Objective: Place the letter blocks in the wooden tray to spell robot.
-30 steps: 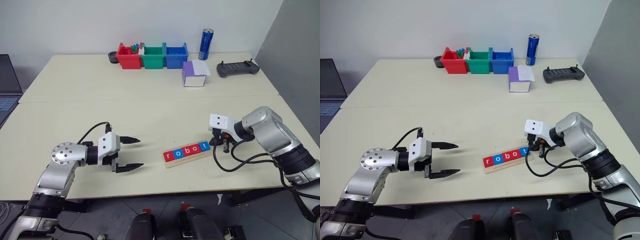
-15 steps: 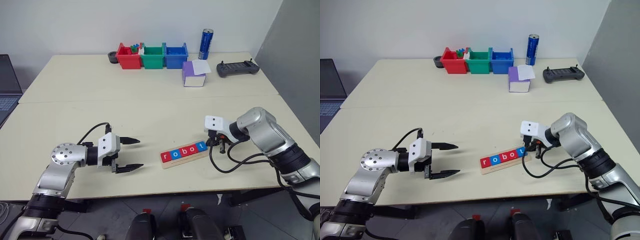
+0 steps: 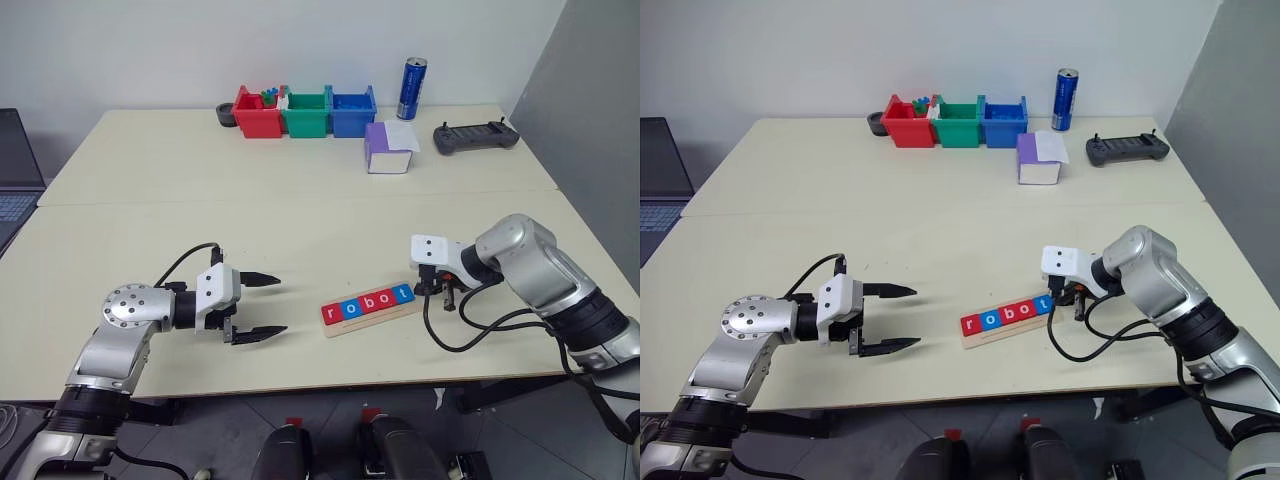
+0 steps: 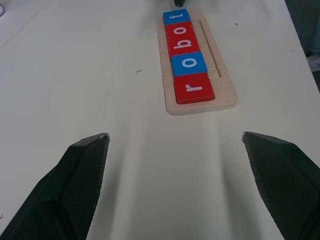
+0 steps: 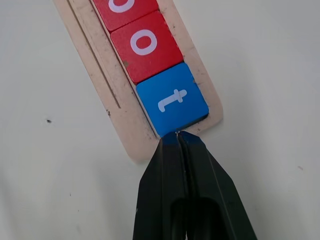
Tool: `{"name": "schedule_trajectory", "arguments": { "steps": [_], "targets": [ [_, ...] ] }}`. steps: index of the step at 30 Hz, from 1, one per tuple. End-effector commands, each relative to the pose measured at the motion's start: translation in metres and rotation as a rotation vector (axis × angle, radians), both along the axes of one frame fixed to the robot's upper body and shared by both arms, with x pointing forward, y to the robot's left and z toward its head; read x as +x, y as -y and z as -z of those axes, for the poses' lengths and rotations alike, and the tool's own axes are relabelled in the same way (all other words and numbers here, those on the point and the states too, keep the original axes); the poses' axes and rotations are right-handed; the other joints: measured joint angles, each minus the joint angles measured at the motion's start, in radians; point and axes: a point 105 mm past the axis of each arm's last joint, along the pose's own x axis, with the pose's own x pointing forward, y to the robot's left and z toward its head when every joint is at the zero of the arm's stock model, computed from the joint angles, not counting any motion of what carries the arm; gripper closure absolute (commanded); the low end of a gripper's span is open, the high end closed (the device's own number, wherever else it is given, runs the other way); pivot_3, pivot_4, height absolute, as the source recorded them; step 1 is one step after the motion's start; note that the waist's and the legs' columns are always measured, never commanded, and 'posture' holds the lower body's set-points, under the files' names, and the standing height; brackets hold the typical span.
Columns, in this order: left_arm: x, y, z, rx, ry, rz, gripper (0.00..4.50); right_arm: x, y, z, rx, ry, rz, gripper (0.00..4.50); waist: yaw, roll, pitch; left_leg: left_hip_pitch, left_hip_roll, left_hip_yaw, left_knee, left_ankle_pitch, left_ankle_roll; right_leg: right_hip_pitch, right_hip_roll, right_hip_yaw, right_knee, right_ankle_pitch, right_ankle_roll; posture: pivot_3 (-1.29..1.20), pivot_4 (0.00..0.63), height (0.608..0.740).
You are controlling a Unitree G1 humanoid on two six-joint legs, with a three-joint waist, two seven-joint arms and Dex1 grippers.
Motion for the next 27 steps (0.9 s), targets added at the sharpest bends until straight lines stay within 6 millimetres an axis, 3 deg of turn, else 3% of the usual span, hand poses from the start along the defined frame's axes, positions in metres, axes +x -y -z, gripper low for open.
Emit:
{"name": "schedule_trajectory", "arguments": {
  "steps": [1,2,5,15,23,27],
  "targets": [
    [0.002,-0.002,-0.007,0.007,0.033,0.004,0.0,0.001,-0.013,-0.044,0.129,0.166,-0.134,4.45,-0.001,0.0,0.0,0.0,0.0,0.0,0.0,0.0,0.0,0.0,0.0,0.0,0.0,0.0,0.0,0.0,0.15,0.74],
    [0.002,-0.002,-0.007,0.007,0.034,0.004,0.0,-0.008,-0.016,-0.048,0.16,0.144,-0.195,4.45,-0.001,0.0,0.0,0.0,0.0,0.0,0.0,0.0,0.0,0.0,0.0,0.0,0.0,0.0,0.0,0.0,0.15,0.74],
    [0.003,-0.002,-0.007,0.007,0.036,0.005,0.0,-0.026,-0.021,-0.052,0.205,0.088,-0.283,3.5,0.001,0.0,0.0,0.0,0.0,-0.001,-0.001,0.0,0.0,0.0,0.0,-0.001,0.0,0.0,0.0,0.0,0.15,0.74],
    [0.001,-0.002,-0.009,0.008,0.033,0.012,0.0,-0.031,-0.032,-0.039,0.227,0.052,-0.377,0.16,0.0,0.0,0.0,0.0,0.0,-0.001,0.0,0.0,0.0,0.0,0.0,-0.001,0.0,0.0,0.0,0.0,0.15,0.74],
    [0.0,0.001,-0.009,0.004,0.034,0.011,0.0,-0.024,-0.041,-0.027,0.217,0.022,-0.459,0.06,0.0,0.0,0.0,0.0,0.0,-0.001,0.0,0.0,0.0,0.0,0.0,-0.001,0.0,0.0,0.0,0.0,0.15,0.74],
    [-0.002,-0.001,-0.009,0.005,0.035,0.0,0.0,-0.012,-0.061,-0.022,0.205,0.081,-0.49,0.06,-0.003,0.0,0.0,0.0,0.0,0.0,0.0,0.0,0.0,0.0,0.0,-0.001,0.0,0.0,0.0,0.0,0.15,0.74]
  ]
}}
